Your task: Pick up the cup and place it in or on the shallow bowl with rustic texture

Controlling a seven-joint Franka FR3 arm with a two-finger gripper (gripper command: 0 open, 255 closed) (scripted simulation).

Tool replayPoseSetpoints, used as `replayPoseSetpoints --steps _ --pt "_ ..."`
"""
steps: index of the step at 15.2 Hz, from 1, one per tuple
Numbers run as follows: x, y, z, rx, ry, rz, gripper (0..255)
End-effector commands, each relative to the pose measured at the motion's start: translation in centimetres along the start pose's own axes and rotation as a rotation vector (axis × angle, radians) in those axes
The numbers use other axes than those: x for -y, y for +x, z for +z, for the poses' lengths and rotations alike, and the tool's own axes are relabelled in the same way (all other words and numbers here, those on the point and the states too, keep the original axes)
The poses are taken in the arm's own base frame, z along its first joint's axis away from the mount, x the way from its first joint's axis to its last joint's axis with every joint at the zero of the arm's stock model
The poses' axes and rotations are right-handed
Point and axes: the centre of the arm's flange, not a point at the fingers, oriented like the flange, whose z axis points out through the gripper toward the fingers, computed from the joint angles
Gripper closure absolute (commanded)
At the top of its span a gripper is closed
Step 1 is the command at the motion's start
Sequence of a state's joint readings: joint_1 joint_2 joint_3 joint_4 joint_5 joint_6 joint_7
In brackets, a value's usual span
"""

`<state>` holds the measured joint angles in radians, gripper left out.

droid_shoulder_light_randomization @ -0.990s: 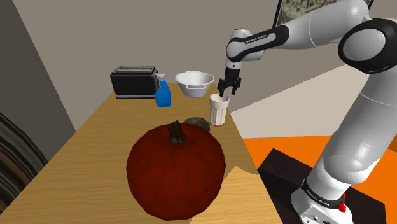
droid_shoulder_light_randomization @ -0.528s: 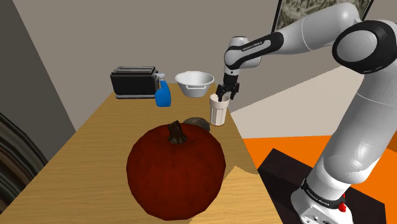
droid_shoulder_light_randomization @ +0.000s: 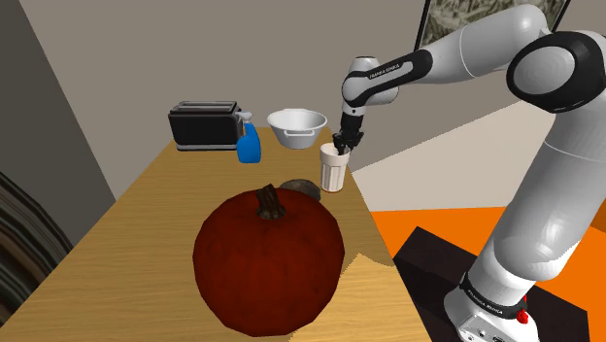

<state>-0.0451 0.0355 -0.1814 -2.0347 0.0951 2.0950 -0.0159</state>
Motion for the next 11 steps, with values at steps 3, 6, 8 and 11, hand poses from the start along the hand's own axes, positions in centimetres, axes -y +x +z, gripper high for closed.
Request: replayPoseSetpoints --steps 3,6,8,11 --pt "0.0 0.0 0.0 0.000 0.000 0.000 255" --pt "0.0 0.0 0.0 0.000 0.000 0.000 255" --pt "0.0 0.0 0.0 0.000 0.000 0.000 255" --pt "0.1 0.0 -1.6 0.000 0.000 0.000 255"
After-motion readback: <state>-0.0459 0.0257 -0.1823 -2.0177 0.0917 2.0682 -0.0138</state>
